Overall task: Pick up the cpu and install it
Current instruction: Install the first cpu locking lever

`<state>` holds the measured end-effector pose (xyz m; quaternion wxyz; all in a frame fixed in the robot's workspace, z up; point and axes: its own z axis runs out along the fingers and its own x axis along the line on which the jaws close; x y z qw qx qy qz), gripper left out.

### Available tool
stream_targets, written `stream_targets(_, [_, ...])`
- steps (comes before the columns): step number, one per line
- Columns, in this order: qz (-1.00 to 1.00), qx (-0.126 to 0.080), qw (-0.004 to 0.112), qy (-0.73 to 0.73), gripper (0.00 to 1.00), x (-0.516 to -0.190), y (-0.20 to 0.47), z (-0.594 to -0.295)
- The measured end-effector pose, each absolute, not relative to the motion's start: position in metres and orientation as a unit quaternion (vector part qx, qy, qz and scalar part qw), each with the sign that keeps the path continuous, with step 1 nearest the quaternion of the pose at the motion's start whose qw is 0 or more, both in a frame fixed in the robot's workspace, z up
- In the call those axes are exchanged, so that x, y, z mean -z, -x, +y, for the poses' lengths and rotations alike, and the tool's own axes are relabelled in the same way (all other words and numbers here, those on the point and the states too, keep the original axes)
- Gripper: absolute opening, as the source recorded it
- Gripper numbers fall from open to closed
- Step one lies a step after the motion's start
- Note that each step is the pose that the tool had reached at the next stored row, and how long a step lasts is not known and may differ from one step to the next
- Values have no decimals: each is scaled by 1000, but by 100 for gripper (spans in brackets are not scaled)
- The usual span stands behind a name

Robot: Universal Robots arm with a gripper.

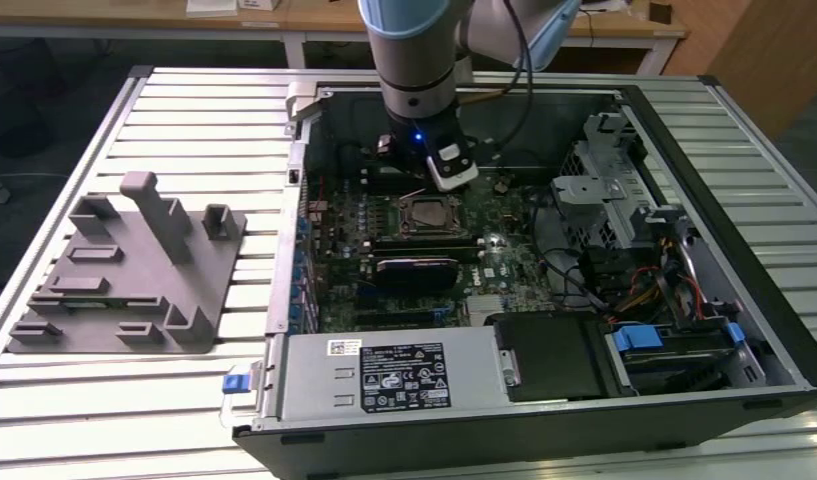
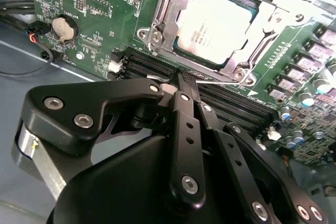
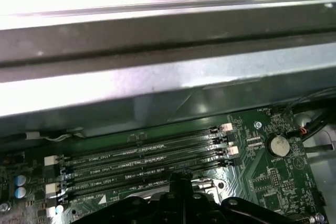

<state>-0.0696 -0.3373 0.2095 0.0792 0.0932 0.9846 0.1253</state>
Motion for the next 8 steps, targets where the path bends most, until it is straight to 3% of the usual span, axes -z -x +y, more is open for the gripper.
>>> stream_targets(8, [983,-120,82,-109,11,-208,70,-330])
